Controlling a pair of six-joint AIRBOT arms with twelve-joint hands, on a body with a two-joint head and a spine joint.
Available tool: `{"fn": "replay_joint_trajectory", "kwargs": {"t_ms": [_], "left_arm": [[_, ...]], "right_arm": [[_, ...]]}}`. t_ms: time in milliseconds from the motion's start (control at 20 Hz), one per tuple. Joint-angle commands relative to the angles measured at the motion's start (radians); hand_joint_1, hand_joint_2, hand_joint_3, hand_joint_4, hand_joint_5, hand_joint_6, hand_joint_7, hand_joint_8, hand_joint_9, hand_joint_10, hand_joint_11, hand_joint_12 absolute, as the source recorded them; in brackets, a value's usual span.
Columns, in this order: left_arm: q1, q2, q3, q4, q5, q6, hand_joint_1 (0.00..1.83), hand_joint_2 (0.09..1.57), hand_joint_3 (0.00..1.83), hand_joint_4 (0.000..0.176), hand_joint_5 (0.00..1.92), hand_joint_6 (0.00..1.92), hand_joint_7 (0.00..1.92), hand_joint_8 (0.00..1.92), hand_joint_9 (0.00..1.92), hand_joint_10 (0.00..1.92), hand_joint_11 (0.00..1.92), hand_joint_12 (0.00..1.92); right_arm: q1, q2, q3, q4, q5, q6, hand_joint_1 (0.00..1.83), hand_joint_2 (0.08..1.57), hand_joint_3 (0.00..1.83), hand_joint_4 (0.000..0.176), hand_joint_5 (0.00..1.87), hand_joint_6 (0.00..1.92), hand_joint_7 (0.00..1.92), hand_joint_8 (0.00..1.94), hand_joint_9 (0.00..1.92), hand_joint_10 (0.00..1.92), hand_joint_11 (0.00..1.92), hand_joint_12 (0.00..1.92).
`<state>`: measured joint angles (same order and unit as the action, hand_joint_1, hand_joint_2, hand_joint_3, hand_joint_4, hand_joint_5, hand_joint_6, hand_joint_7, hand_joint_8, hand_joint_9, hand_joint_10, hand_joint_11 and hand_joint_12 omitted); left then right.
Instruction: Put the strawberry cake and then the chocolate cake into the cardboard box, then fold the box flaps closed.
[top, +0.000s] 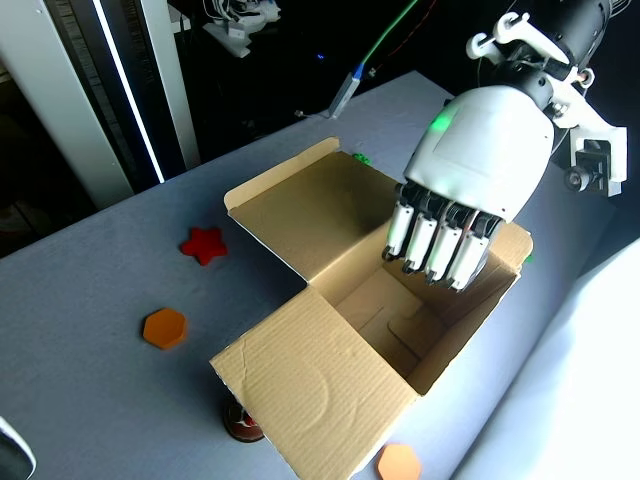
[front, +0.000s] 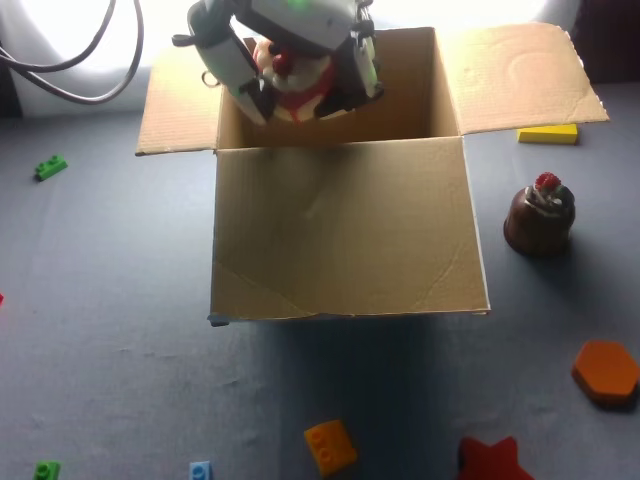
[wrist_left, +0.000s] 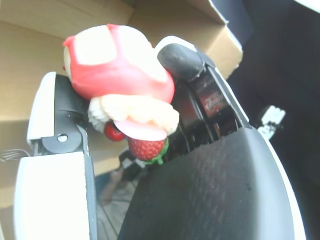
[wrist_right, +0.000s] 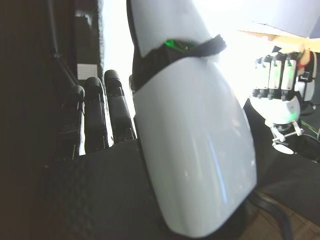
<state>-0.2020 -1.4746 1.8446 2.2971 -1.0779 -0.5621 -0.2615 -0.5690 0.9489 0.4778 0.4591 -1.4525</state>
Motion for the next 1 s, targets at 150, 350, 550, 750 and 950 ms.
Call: {"fn": "replay_joint_trajectory", "kwargs": {"t_ms": [150,350,550,750,950], "left_arm": [[0.003,0.006,0.004,-0.054,0.042,0.011,0.84,1.24,0.00,0.000,0.45,0.29,0.62,0.16,0.51,0.63,0.17,1.50],[-0.002,0.006,0.006,-0.048,0.043,0.013,0.63,1.12,0.00,0.000,0.32,0.01,0.40,0.00,0.44,0.07,0.02,1.15],[-0.032,0.004,0.039,-0.039,0.042,0.020,0.49,1.02,0.00,0.038,0.11,0.00,0.16,0.00,0.24,0.00,0.00,0.83],[-0.052,0.013,0.064,-0.018,0.036,0.018,0.35,1.04,0.00,0.029,0.07,0.00,0.12,0.00,0.12,0.00,0.00,0.62],[-0.084,0.084,0.044,-0.006,0.017,-0.003,0.10,1.14,0.02,0.021,0.05,0.00,0.10,0.00,0.08,0.00,0.00,0.50]], "right_arm": [[0.013,-0.007,0.005,0.051,0.084,-0.009,1.15,1.00,0.01,0.026,0.01,0.00,0.08,0.00,0.07,0.00,0.01,0.02],[0.009,-0.023,0.005,0.210,0.040,-0.095,1.13,1.02,0.00,0.024,0.02,0.00,0.09,0.00,0.09,0.00,0.00,0.21],[0.009,-0.035,0.005,0.284,-0.031,-0.105,1.12,1.02,0.00,0.024,0.04,0.00,0.10,0.00,0.09,0.00,0.00,0.31],[0.002,-0.069,0.016,0.319,-0.101,-0.101,1.11,1.02,0.00,0.030,0.04,0.00,0.10,0.00,0.08,0.00,0.00,0.27],[-0.010,-0.123,0.048,0.323,-0.168,-0.049,1.11,1.01,0.00,0.032,0.05,0.00,0.12,0.00,0.11,0.01,0.00,0.36]]}}
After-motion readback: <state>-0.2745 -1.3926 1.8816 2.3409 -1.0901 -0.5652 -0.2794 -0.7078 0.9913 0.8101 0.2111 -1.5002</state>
